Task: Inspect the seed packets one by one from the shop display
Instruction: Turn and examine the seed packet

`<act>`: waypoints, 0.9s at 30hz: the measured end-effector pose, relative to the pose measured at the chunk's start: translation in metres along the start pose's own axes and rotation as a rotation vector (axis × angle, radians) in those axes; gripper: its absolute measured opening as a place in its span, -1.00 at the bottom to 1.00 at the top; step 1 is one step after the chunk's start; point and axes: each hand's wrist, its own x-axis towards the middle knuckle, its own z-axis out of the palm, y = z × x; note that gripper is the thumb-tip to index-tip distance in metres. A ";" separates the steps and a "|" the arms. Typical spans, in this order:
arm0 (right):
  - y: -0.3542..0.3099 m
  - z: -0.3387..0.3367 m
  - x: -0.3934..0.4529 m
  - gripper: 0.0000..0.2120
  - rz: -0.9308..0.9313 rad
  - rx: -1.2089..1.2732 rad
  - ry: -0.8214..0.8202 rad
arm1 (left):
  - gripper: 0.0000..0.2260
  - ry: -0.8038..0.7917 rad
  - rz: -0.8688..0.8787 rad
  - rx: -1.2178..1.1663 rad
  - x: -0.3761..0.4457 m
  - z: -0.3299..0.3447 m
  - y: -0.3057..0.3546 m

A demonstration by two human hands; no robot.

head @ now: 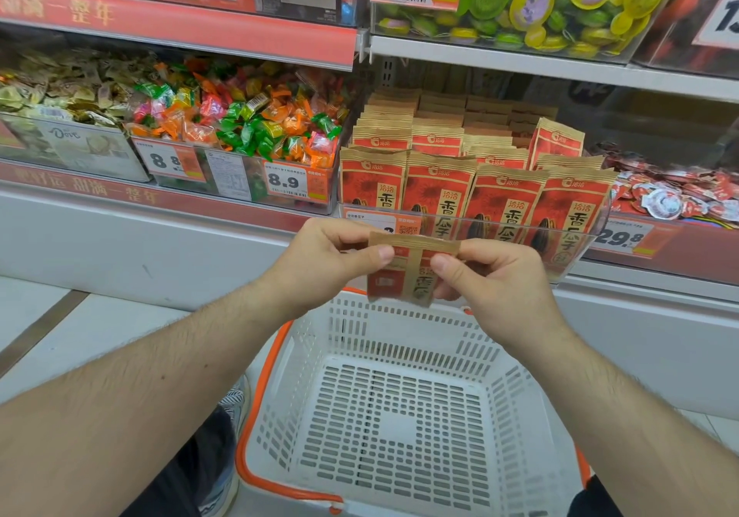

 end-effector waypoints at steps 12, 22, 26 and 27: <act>-0.004 0.001 0.001 -0.83 0.184 0.113 -0.039 | -0.72 0.064 -0.231 -0.212 0.001 0.012 0.004; -0.003 0.003 0.001 -0.86 0.342 0.182 -0.181 | -0.65 0.064 -0.368 -0.191 0.003 0.006 0.005; -0.003 0.002 0.004 -0.79 0.388 0.252 -0.092 | -0.66 -0.081 -0.450 -0.115 -0.002 0.007 0.006; -0.004 0.001 0.005 -0.79 0.402 0.263 -0.101 | -0.68 -0.083 -0.451 -0.138 -0.003 0.008 0.007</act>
